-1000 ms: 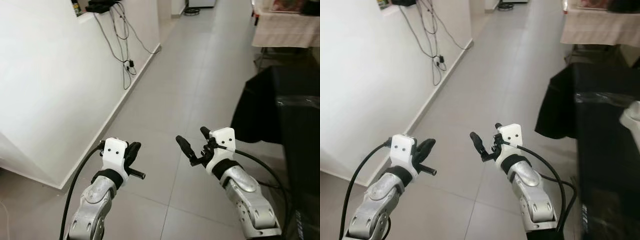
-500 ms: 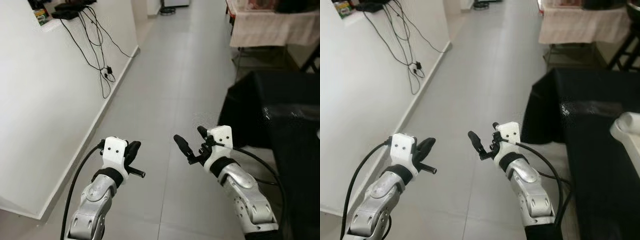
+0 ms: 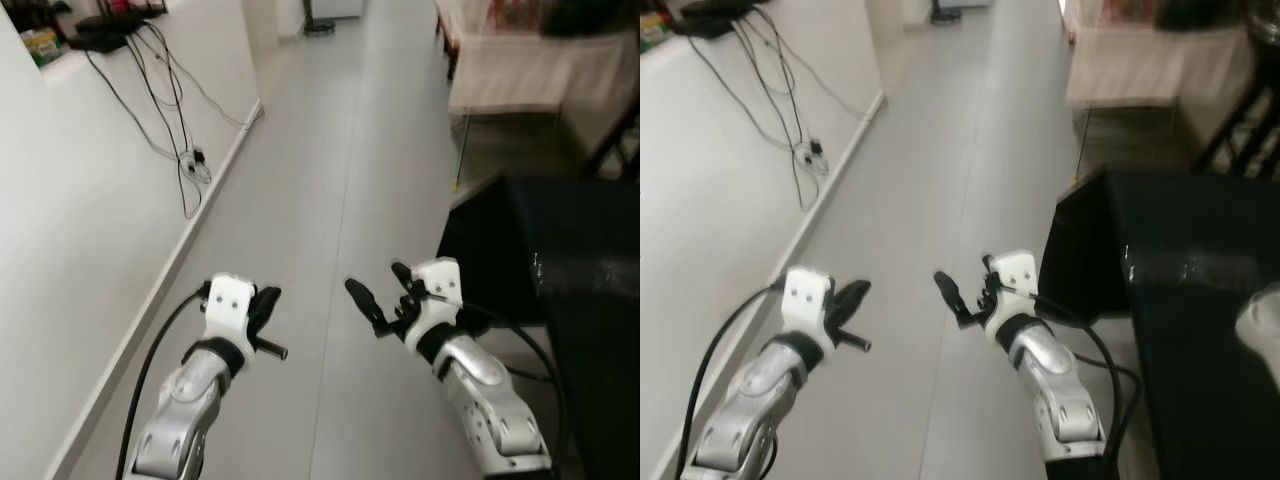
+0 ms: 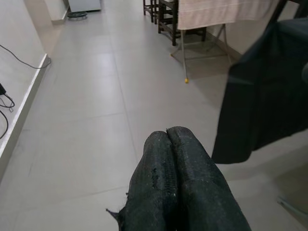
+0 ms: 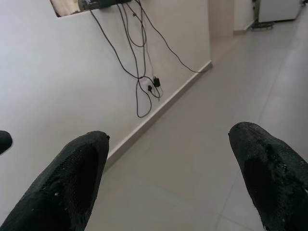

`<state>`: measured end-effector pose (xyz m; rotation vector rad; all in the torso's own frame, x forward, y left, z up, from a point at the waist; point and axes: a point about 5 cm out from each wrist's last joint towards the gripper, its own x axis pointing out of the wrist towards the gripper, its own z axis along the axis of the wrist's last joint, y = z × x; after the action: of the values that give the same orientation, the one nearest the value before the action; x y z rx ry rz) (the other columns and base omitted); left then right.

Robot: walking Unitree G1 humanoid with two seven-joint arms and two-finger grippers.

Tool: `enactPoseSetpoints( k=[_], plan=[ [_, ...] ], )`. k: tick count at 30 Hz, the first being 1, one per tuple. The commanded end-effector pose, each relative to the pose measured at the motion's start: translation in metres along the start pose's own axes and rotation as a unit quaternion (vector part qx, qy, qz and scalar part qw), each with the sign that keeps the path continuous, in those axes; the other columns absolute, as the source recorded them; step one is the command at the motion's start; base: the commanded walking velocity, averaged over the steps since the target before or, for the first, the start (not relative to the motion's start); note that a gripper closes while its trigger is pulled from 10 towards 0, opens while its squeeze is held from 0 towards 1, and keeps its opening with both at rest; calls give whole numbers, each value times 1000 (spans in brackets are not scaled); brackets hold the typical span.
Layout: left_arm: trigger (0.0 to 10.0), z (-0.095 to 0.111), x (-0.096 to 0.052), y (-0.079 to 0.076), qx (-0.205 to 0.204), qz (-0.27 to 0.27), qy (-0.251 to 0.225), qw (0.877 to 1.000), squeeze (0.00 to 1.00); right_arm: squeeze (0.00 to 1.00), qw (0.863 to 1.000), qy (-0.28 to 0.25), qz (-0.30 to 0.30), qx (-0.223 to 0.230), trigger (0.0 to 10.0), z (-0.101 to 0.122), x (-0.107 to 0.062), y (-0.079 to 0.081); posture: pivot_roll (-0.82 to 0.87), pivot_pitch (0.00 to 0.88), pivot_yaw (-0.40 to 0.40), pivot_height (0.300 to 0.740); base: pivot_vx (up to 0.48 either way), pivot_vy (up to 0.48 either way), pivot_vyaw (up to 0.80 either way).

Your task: Building children table

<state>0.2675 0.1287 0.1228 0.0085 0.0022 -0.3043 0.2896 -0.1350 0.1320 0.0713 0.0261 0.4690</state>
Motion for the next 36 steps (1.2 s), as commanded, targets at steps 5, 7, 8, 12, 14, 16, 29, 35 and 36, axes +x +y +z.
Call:
enactPoseSetpoints(
  k=[5,7,8,12,14,16,29,35,36],
  plan=[
    [10000,-3,-2,6,2,9,6,1000,0,0,1000,3,19,13,10000,-4,3,7,-50,84,35,740,345,0,-800],
    [10000,-3,-2,6,2,9,5,1000,0,0,1000,3,21,13,10000,-4,3,7,-50,84,35,740,345,0,-800],
    [10000,-3,-2,6,2,9,5,1000,0,0,1000,3,21,13,10000,-4,3,7,-50,84,35,740,345,0,-800],
    [10000,-2,-1,6,3,8,3,1000,0,0,1000,2,27,13,10000,-3,4,8,-52,87,36,740,343,0,-800],
    [10000,-2,-1,7,3,8,3,1000,0,0,1000,2,27,13,10000,-3,4,8,-52,87,35,740,345,0,-800],
    [10000,-2,-1,7,3,8,3,1000,0,0,1000,2,28,13,10000,-3,4,8,-52,87,35,740,343,0,-794],
    [10000,-1,1,7,2,7,0,1000,0,0,999,3,37,9,10000,-3,5,9,-55,89,34,740,337,0,-791],
    [10000,-1,1,8,0,6,0,1000,0,0,999,0,39,11,10000,-3,5,10,-53,90,37,740,319,0,-790],
    [10000,-1,1,8,0,6,0,1000,0,0,999,0,39,11,10000,-3,6,10,-53,90,37,740,311,0,-800]
  ],
)
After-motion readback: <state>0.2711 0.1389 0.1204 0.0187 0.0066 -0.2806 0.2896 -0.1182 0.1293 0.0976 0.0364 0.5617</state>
